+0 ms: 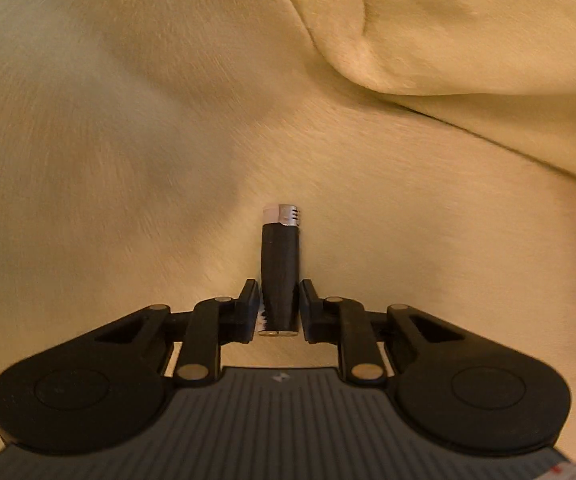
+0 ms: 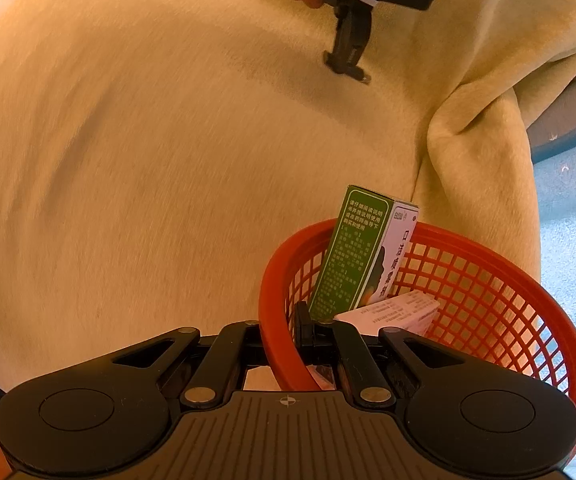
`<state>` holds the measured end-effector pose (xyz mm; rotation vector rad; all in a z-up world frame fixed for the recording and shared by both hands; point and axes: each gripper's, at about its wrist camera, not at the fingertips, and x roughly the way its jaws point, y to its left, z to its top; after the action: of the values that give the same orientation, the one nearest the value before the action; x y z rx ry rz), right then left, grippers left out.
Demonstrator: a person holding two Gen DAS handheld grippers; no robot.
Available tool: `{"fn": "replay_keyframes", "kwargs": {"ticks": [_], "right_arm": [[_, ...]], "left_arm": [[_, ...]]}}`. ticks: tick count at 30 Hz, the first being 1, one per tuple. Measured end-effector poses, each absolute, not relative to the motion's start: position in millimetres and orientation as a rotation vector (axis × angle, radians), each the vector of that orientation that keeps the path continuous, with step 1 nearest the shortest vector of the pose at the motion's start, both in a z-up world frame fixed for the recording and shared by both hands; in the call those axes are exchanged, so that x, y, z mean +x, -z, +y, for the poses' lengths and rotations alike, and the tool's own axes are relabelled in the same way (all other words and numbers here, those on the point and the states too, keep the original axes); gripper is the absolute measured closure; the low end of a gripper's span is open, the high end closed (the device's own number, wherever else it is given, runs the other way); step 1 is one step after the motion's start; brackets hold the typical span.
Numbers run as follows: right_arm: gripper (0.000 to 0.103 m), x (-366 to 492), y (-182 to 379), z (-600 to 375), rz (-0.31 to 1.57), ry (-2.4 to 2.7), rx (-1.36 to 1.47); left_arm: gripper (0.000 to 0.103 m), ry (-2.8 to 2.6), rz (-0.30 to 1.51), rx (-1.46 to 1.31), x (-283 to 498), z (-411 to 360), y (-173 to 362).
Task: Organize objects
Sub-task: 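Reach the left tool to the black lighter and grasp it, then carry the lighter with the left tool into the wastebasket and release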
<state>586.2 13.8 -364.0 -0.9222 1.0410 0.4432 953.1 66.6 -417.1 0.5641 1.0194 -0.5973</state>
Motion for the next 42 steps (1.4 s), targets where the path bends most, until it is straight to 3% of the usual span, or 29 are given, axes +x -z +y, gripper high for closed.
{"fn": "replay_keyframes", "kwargs": {"ticks": [6, 8, 12, 14, 17, 42], "right_arm": [[0.102, 586, 365, 15, 1.041, -0.44, -0.918], [0.102, 586, 365, 15, 1.039, -0.439, -0.918], [0.102, 585, 366, 15, 1.036, -0.434, -0.919], [0.102, 585, 366, 15, 1.035, -0.433, -0.919], [0.102, 583, 367, 15, 1.033, -0.431, -0.922], [0.102, 567, 373, 17, 1.033, -0.416, -0.988]], "left_arm": [[0.084, 0.64, 1.025, 0.562, 910, 75, 412], [0.078, 0.637, 1.019, 0.564, 905, 76, 415], [0.075, 0.623, 1.017, 0.543, 910, 74, 424], [0.075, 0.622, 1.017, 0.534, 912, 74, 421], [0.085, 0.628, 1.034, 0.541, 914, 69, 422], [0.086, 0.648, 1.106, 0.393, 822, 99, 330]]}}
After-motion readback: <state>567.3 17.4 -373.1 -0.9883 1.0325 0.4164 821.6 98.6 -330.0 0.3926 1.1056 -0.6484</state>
